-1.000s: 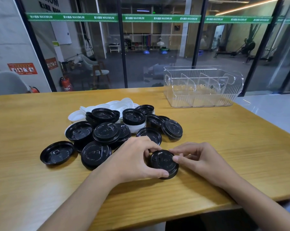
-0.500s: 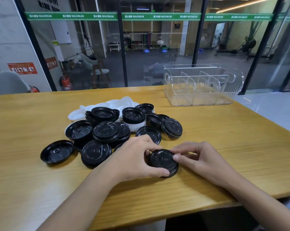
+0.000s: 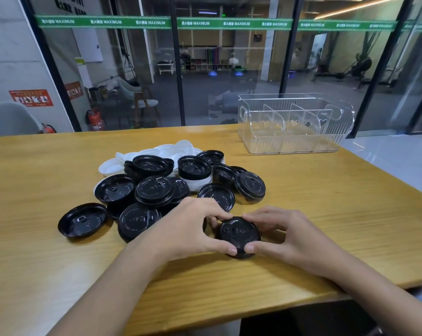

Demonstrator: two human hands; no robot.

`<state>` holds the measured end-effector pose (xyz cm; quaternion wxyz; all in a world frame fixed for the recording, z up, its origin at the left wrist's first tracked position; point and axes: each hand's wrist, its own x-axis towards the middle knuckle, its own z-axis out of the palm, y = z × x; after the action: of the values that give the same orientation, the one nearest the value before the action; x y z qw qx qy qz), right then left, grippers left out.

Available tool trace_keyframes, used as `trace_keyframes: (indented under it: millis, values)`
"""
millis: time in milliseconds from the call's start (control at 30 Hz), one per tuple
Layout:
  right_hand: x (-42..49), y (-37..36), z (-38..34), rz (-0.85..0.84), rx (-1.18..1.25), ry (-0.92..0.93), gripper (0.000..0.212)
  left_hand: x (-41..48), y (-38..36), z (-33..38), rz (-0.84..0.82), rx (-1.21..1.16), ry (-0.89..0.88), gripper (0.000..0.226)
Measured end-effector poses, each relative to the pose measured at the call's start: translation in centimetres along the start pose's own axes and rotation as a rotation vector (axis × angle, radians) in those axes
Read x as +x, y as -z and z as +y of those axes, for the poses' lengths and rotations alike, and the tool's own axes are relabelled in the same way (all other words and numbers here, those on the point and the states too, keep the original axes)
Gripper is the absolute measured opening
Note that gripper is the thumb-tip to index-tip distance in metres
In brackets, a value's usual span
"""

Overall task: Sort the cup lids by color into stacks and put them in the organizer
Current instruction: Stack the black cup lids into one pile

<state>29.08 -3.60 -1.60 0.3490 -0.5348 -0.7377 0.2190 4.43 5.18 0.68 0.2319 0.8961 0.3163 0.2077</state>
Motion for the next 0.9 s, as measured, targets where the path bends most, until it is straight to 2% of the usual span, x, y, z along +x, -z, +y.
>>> trace_keyframes:
  millis: [133, 233, 300, 400, 500, 667, 900]
  values:
    - [-0.2, -0.2, 0.0, 0.015, -0.047, 0.020, 0.061, -0.2, 0.3, 0.3, 0.015, 0.023, -0.037, 0.059]
    - [0.0, -0.3, 0.0, 0.026, -0.104, 0.043, 0.073, 0.0, 0.6, -0.1, 0.191, -0.053, -0.045, 0.040]
    - [0.3, -0.3, -0.1, -0.002, -0.176, 0.067, 0.082, 0.4, 0.7, -1.0, 0.307, 0.030, -0.077, 0.025]
    - [0.6, -0.2, -0.1, -0.032, -0.226, 0.065, 0.082, 1.2, 0.3, -2.0, 0.223, 0.214, -0.083, 0.027]
    - [0.6, 0.0, 0.3, 0.003, -0.210, 0.049, 0.075, 1.9, 0.1, -1.9, 0.134, 0.271, -0.064, 0.028]
    - [0.5, -0.5, 0.6, 0.017, -0.209, 0.038, 0.073, 2.2, -0.2, -1.6, 0.159, 0.325, -0.048, 0.028]
    - [0.6, -0.5, 0.6, 0.020, -0.201, 0.042, 0.075, 2.0, -0.4, -2.4, 0.240, 0.212, -0.023, 0.029]
